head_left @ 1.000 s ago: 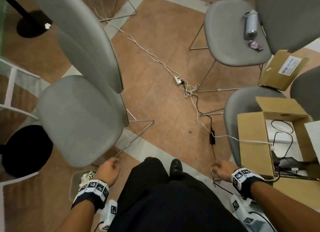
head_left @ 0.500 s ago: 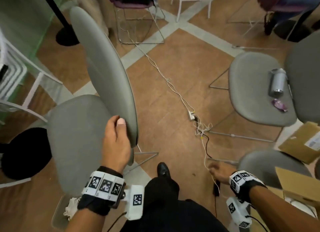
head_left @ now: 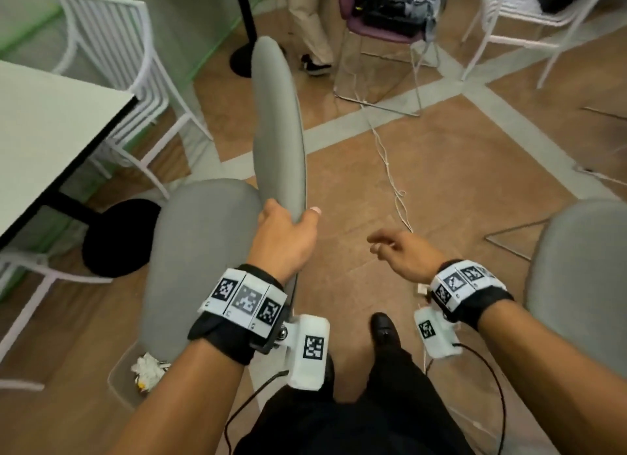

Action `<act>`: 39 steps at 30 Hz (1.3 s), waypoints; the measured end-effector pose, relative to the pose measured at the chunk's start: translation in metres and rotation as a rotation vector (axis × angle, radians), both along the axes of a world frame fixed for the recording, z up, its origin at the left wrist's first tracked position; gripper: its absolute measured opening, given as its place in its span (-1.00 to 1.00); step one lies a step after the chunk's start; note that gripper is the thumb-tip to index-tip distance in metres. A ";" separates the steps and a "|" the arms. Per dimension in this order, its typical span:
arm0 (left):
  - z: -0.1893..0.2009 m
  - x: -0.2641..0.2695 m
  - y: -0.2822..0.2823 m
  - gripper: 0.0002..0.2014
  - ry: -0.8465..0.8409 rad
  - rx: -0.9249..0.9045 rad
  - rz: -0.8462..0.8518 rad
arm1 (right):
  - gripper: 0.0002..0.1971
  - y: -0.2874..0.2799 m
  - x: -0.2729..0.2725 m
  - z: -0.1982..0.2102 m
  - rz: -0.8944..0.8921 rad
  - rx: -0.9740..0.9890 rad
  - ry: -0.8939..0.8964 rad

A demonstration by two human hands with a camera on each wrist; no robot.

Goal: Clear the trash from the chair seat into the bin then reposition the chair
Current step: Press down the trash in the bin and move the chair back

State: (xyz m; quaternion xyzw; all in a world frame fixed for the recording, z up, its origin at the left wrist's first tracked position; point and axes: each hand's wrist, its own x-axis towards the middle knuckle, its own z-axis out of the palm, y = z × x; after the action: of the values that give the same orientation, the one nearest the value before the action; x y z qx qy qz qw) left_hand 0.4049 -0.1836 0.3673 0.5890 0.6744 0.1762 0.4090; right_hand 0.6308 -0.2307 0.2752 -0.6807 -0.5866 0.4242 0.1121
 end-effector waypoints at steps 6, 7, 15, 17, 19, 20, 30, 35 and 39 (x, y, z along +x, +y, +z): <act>0.011 0.036 0.026 -0.49 0.105 0.003 0.240 | -0.67 0.133 0.017 0.074 0.279 0.362 -0.064; 0.010 0.040 0.027 -0.50 0.135 0.016 0.292 | -0.67 0.151 0.014 0.088 0.324 0.423 -0.061; 0.018 0.063 0.025 -0.22 0.534 -0.032 0.500 | -0.55 0.260 -0.031 0.126 0.788 0.714 -0.111; 0.020 0.068 0.021 -0.21 0.609 -0.028 0.513 | -0.52 0.280 -0.045 0.125 0.884 0.718 -0.215; 0.019 0.071 0.016 -0.21 0.652 -0.009 0.539 | -0.46 0.301 -0.054 0.121 0.978 0.697 -0.388; 0.018 0.072 0.015 -0.22 0.672 0.003 0.551 | -0.42 0.309 -0.057 0.118 1.014 0.699 -0.475; 0.011 0.068 0.016 -0.31 0.799 0.076 0.463 | -0.50 0.323 -0.067 0.100 1.067 0.820 -0.574; 0.011 0.057 0.020 -0.27 0.834 0.076 0.385 | -0.46 0.326 -0.071 0.098 1.072 0.838 -0.585; 0.010 0.037 0.019 -0.24 0.859 0.076 0.356 | -0.41 0.320 -0.079 0.100 1.071 0.820 -0.620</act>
State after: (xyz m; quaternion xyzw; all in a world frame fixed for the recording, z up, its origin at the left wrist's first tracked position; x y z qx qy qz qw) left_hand 0.4418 -0.1647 0.3775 0.4984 0.8662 0.0083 0.0342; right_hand 0.5518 0.0888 0.3756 -0.2935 -0.9543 -0.0439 -0.0359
